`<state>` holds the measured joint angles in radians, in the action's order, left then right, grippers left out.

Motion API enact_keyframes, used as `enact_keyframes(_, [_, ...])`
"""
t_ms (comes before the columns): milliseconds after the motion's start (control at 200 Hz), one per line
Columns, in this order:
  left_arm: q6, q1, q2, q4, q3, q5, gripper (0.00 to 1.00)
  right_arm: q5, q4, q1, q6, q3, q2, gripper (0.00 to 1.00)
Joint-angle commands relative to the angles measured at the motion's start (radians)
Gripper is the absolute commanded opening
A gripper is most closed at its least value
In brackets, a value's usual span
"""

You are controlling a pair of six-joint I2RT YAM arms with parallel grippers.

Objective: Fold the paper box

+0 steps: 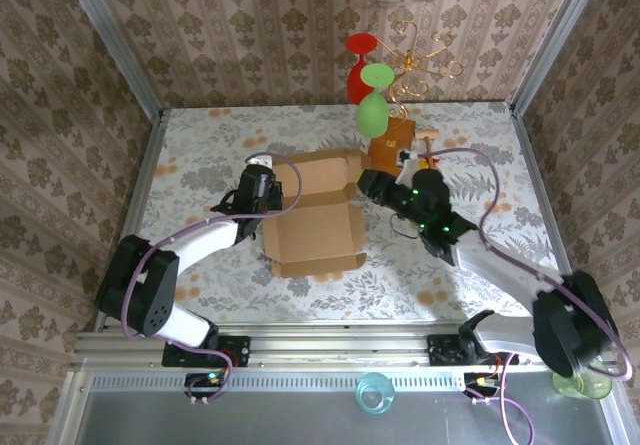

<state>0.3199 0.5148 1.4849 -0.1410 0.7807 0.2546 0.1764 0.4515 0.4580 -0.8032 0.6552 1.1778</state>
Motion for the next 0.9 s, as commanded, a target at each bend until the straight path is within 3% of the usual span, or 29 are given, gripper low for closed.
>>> enact_keyframes(0, [-0.059, -0.015, 0.023, -0.013, 0.028, -0.046, 0.0, 0.033, 0.028, -0.065, 0.154, -0.08, -0.09, 0.38])
enact_keyframes(135, [-0.11, -0.043, 0.03, -0.052, 0.022, -0.116, 0.0, 0.045, -0.014, -0.168, 0.228, -0.111, -0.126, 0.35])
enact_keyframes(340, [-0.214, -0.114, 0.056, -0.047, 0.068, -0.294, 0.0, 0.172, 0.128, -0.289, 0.369, -0.16, -0.011, 0.3])
enact_keyframes(460, [-0.279, -0.138, 0.085, -0.027, 0.108, -0.399, 0.0, 0.295, 0.158, -0.296, 0.461, -0.122, 0.092, 0.27])
enact_keyframes(605, [-0.322, -0.145, 0.113, -0.038, 0.124, -0.464, 0.0, 0.398, 0.333, -0.275, 0.478, -0.123, 0.21, 0.26])
enact_keyframes(890, [-0.325, -0.148, 0.149, -0.058, 0.134, -0.495, 0.0, 0.392, 0.266, -0.225, 0.594, -0.066, 0.31, 0.25])
